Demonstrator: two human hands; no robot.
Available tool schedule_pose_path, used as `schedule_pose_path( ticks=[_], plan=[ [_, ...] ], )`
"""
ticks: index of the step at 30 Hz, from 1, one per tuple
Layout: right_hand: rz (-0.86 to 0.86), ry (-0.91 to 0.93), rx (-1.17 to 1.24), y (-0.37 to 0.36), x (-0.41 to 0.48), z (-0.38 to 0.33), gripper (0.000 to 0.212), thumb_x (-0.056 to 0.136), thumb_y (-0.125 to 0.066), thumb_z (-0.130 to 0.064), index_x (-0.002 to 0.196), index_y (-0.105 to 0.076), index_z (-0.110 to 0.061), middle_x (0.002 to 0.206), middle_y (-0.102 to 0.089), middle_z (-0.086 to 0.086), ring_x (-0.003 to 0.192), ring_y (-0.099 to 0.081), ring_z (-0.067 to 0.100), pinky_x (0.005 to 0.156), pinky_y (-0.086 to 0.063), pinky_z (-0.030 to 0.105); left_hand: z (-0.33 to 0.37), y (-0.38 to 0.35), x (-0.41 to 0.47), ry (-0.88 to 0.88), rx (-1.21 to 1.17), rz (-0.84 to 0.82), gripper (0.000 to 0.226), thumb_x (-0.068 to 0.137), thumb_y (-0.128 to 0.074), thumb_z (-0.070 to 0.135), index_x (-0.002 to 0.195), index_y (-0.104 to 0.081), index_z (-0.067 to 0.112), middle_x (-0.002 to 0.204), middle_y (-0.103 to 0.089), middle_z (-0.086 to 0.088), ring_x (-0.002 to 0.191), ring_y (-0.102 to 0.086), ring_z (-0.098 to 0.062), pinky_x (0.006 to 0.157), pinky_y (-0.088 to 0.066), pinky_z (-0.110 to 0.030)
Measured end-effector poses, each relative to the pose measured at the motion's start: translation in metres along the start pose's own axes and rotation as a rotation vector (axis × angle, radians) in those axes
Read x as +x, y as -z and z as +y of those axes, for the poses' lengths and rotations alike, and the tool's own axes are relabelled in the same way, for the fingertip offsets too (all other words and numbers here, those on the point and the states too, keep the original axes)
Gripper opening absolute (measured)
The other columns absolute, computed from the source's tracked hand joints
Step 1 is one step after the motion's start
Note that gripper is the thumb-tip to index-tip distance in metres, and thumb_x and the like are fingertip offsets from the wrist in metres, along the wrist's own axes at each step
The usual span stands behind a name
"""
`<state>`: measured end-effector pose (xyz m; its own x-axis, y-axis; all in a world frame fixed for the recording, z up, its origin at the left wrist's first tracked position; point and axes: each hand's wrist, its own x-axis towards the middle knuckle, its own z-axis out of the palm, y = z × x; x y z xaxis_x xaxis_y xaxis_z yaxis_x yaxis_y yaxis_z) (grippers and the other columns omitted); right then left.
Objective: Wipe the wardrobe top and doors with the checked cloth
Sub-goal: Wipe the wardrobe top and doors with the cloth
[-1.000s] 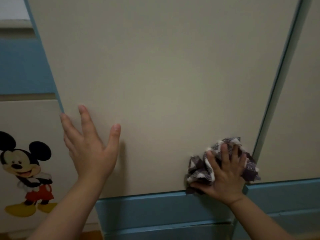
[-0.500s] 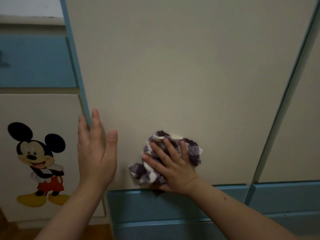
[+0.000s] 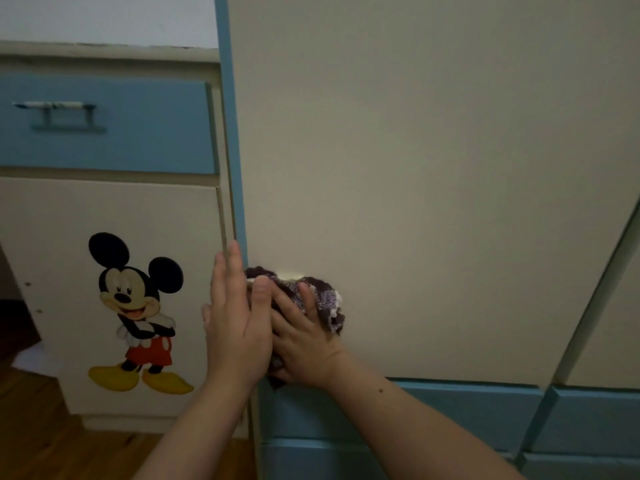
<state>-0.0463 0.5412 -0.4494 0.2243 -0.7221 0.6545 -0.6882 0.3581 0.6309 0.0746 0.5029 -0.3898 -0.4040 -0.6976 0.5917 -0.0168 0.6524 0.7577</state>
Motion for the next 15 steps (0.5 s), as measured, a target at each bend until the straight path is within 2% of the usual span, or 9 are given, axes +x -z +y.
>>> schedule_pose_path(
  ticks=[3,5,8,11,15],
  plan=[
    [-0.055,0.077,-0.052,0.002,0.009,0.0,0.09,0.069,-0.059,-0.06,0.143,-0.033,-0.015,0.151,-0.024,0.009,0.141,0.011,0.041,0.112,0.013,0.057,-0.002,0.003,-0.001,-0.005,0.018,0.03,0.084,0.072,-0.003,0.082,0.144,-0.006,0.038,0.157,-0.007,0.005,0.132,-0.005,0.004,0.115,-0.009,-0.052],
    [-0.078,0.157,-0.098,0.005,0.015,0.003,0.086,0.069,-0.057,-0.064,0.14,-0.041,-0.018,0.15,-0.033,0.006,0.141,0.0,0.041,0.112,0.011,0.057,-0.003,0.006,-0.003,0.021,0.02,0.061,0.087,0.07,-0.002,0.084,0.144,-0.007,0.037,0.157,-0.006,0.003,0.133,-0.004,0.002,0.115,-0.009,-0.052],
    [-0.036,0.258,-0.14,0.008,0.025,0.014,0.082,0.069,-0.057,-0.066,0.137,-0.046,-0.021,0.146,-0.041,0.002,0.138,-0.02,0.029,0.111,0.001,0.056,-0.005,0.007,-0.004,0.074,0.027,0.08,0.083,0.072,-0.005,0.078,0.144,-0.007,0.037,0.157,-0.004,0.001,0.141,-0.006,-0.01,0.114,-0.011,-0.052],
    [0.05,0.247,-0.098,0.014,0.04,0.029,0.078,0.071,-0.061,-0.058,0.137,-0.047,-0.02,0.145,-0.043,0.003,0.138,-0.029,0.025,0.112,-0.001,0.054,-0.003,0.004,-0.004,0.081,0.043,0.068,0.08,0.073,-0.006,0.076,0.143,-0.006,0.039,0.157,-0.001,0.001,0.142,-0.007,-0.018,0.113,-0.013,-0.054],
    [0.165,0.132,0.037,0.021,0.046,0.051,0.068,0.076,-0.064,-0.042,0.136,-0.048,-0.016,0.145,-0.042,0.007,0.139,-0.026,0.027,0.115,0.004,0.051,0.003,-0.002,-0.009,-0.035,0.169,0.038,0.081,0.073,0.001,0.081,0.143,0.0,0.039,0.156,0.006,0.001,0.142,-0.003,-0.022,0.114,-0.007,-0.053]
  ],
)
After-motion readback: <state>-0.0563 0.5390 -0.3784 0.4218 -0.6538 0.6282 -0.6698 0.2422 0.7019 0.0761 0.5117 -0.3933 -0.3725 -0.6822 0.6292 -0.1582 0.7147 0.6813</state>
